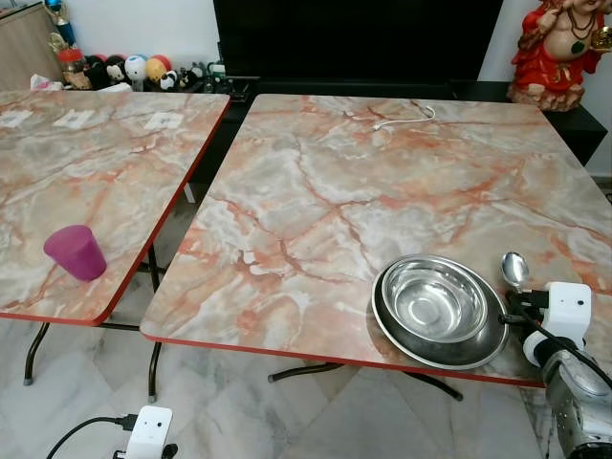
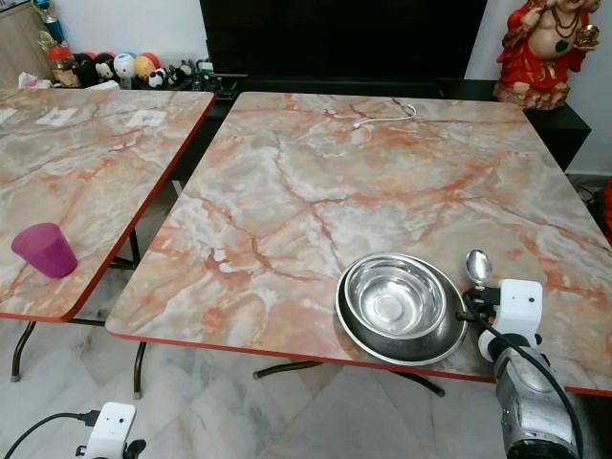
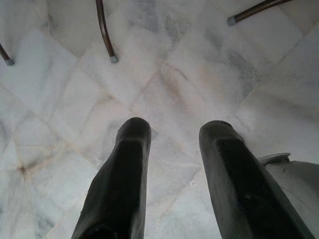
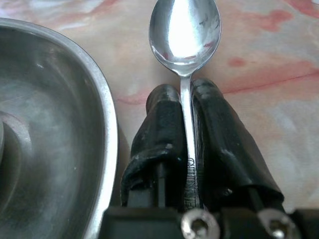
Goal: Setting the table
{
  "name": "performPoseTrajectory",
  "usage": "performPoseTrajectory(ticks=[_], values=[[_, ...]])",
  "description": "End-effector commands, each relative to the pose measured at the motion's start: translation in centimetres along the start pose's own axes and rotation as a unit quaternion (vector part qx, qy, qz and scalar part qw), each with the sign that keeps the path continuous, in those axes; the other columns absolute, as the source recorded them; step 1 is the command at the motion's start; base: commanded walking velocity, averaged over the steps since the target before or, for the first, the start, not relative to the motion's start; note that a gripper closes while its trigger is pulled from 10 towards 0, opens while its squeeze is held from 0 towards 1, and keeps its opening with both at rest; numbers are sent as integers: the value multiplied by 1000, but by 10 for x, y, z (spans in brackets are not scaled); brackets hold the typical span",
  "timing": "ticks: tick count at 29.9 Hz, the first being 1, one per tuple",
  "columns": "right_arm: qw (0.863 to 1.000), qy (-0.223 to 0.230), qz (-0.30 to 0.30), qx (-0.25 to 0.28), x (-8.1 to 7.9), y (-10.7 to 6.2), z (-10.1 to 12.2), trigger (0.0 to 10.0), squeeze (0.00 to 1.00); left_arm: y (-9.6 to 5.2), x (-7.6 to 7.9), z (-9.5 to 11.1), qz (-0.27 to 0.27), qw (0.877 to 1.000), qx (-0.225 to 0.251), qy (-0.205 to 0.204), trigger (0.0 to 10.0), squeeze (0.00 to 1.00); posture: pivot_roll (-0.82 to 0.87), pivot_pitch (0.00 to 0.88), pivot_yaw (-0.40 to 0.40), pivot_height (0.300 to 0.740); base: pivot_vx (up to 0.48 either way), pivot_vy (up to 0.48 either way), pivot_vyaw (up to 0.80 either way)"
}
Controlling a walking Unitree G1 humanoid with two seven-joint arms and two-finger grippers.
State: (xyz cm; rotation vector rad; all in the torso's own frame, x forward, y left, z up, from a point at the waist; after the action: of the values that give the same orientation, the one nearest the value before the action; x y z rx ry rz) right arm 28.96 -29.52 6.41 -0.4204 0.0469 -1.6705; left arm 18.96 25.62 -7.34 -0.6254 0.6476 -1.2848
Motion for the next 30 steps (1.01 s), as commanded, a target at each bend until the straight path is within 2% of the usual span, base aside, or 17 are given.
performPoseTrajectory(ticks=[1,12,13,15,17,30], values=[[1000,-2,0,0,-3,2,0,10000,24,0,-1,-2,2,1000,-6,0,10000,0,104,39,14,740,0,0,0],[1000,-3,-22,-4,0,4,-1,10000,39,-1,0,-4,3,1000,-8,1,10000,0,108,40,13,740,0,0,0],[1000,-3,-21,-3,0,5,-1,10000,247,-1,0,-5,3,1000,-8,1,10000,0,108,40,13,740,0,0,0],[1000,-3,-17,-1,-2,5,-1,10000,239,-1,-1,-5,3,1000,-8,0,10000,0,108,40,13,740,0,0,0],[1000,-2,-13,1,-4,6,0,10000,310,-1,-2,-4,3,1000,-8,1,10000,0,111,40,15,740,0,0,0],[1000,-7,-15,0,-6,7,-1,10000,302,-1,-6,-2,5,1000,-6,0,10000,0,113,40,15,740,0,0,0]])
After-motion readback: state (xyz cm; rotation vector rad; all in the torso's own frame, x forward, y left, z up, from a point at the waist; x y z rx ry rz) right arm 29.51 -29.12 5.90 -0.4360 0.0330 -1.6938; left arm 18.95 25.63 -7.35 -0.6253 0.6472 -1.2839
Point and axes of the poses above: a point about 5 cm out from each wrist's last joint towards the gripper, its own y axis pointing out of the wrist towards the gripper, its own z axis along the axis of the wrist's last joint, x = y × z, the point moved 1 cm from there along y, pointing out of the wrist towards the gripper, and after that the axes turned 14 degrees about -y, right-handed, at the moved point
